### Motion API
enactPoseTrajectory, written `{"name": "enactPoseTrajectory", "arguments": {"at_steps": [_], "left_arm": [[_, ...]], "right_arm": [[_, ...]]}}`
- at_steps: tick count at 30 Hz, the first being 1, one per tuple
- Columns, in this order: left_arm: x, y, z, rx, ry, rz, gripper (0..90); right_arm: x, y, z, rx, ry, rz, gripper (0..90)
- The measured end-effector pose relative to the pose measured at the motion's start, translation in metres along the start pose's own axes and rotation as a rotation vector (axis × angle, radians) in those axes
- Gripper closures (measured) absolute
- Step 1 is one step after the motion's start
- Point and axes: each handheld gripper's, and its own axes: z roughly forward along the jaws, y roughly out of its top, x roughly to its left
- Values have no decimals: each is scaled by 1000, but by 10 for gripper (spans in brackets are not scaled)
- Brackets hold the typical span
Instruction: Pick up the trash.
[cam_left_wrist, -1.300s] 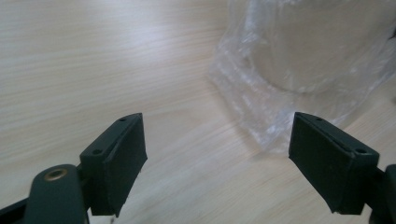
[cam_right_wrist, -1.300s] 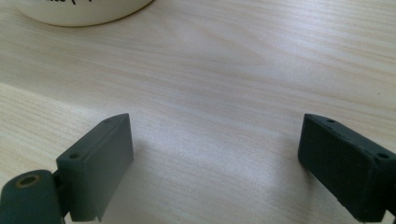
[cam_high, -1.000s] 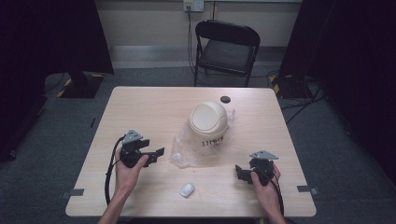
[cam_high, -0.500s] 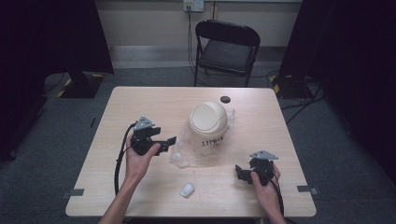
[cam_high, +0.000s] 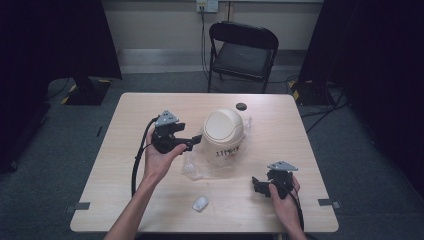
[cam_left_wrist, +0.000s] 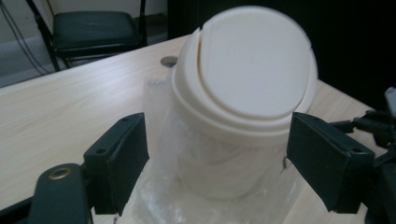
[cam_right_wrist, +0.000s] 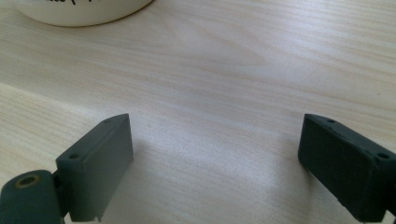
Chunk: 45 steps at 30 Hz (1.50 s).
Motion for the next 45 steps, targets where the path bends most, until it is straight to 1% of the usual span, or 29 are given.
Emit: {"name": "enactPoseTrajectory", "arguments": {"at_steps": [2, 3, 6, 8, 9, 10, 11, 13, 15, 16, 19, 20, 21, 22, 23, 25, 26, 27, 31, 33, 36, 38, 39, 40, 41, 44, 45], "left_arm": [[-1, 8, 2, -10, -11, 1, 203], [-1, 10, 4, -7, -8, 3, 203], [0, 15, 14, 20, -5, 11, 192], [1, 17, 22, 26, -3, 2, 192], [3, 17, 25, 32, 2, 10, 192], [4, 18, 29, 35, -5, 5, 190], [5, 18, 32, 35, -8, 2, 190], [7, 18, 38, 50, -2, 11, 184], [9, 19, 45, 61, -6, 12, 176], [10, 19, 48, 66, -2, 7, 176], [12, 20, 56, 81, -17, 12, 176], [12, 19, 58, 86, -16, 13, 176], [12, 19, 61, 95, -11, 9, 175], [13, 18, 63, 100, -16, 6, 175], [14, 17, 66, 116, -8, 5, 175], [14, 15, 71, 134, 3, 14, 174], [14, 14, 74, 145, 1, 16, 173], [14, 14, 75, 143, -9, 15, 170], [16, 12, 80, 166, -6, 14, 166], [17, 12, 82, 173, -11, 1, 157], [16, 13, 88, 189, 9, 15, 158], [16, 13, 90, 194, 15, 10, 158], [17, 13, 94, 221, 16, 14, 163], [18, 13, 96, 225, 18, 18, 161], [18, 13, 97, 232, 18, 9, 156], [17, 14, 101, 236, 25, 2, 167], [16, 14, 101, 244, 33, 11, 174]], "right_arm": [[0, 0, 0, 0, 0, 0, 94], [0, 0, 0, -1, -1, 0, 94], [0, 0, 0, 0, 0, 0, 94], [0, 0, 0, -1, -1, 0, 94], [0, 0, 0, -1, -1, 0, 94], [0, 0, 0, 0, 0, 0, 94], [0, 0, 0, 0, 0, 0, 94], [0, 0, 0, 1, 0, 1, 94], [0, 0, 0, -1, -1, 0, 94], [0, 0, 0, -1, -1, 0, 94], [0, 0, 0, -1, -1, 0, 94], [0, 0, 0, -1, -1, 0, 94], [0, 0, 0, 0, 0, 0, 94], [0, 0, 0, -1, -1, 0, 94], [0, 0, 0, -1, -1, 0, 94], [0, 0, 0, -1, -1, 0, 94], [0, 0, 0, 0, 0, 0, 94], [0, 0, 0, 0, 0, 0, 94], [0, 0, 0, -1, -1, 0, 94], [0, 0, 0, 0, 0, 0, 94], [0, 0, 0, 0, 0, 0, 94], [0, 0, 0, 0, 0, 0, 94], [0, 0, 0, -1, -1, 0, 94], [0, 0, 0, -1, -1, 0, 94], [0, 0, 0, 0, 0, 0, 94], [0, 0, 0, 0, 0, 0, 94], [0, 0, 0, 0, -1, 0, 94]]}}
